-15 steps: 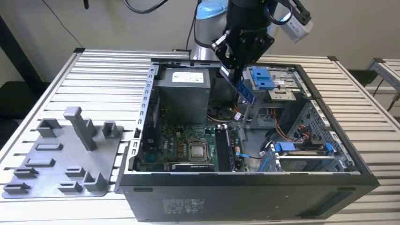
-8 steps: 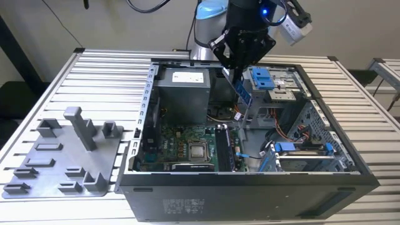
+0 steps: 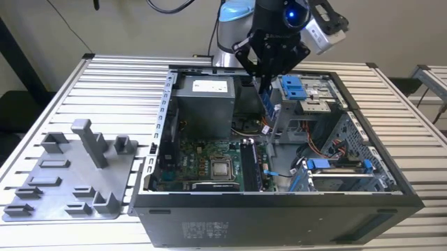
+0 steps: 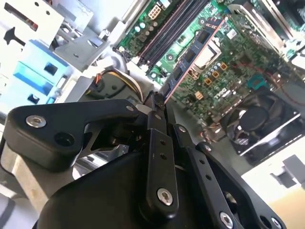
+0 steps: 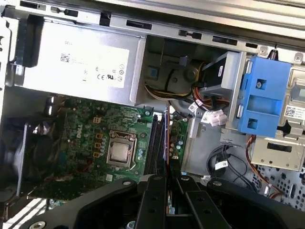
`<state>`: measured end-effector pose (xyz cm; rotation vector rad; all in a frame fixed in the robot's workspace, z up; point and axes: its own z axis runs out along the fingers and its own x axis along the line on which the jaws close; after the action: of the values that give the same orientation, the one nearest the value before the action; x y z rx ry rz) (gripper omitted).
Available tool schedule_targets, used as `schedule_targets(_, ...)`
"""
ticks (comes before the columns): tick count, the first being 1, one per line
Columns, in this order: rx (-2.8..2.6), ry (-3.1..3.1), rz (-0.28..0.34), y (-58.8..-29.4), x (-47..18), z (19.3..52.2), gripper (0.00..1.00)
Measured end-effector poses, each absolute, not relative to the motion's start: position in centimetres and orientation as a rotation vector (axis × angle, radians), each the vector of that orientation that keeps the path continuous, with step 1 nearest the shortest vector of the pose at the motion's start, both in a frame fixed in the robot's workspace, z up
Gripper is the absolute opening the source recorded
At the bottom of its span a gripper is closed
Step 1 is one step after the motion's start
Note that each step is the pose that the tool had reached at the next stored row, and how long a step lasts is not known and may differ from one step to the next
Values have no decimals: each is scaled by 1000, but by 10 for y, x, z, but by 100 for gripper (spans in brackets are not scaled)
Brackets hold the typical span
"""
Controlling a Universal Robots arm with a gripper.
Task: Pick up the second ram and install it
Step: 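Insert the second ram into the second slot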
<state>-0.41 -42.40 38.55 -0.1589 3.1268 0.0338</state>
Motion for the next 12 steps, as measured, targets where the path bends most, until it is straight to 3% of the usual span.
schedule_targets(12, 54, 3129, 33, -424, -4, 384, 14)
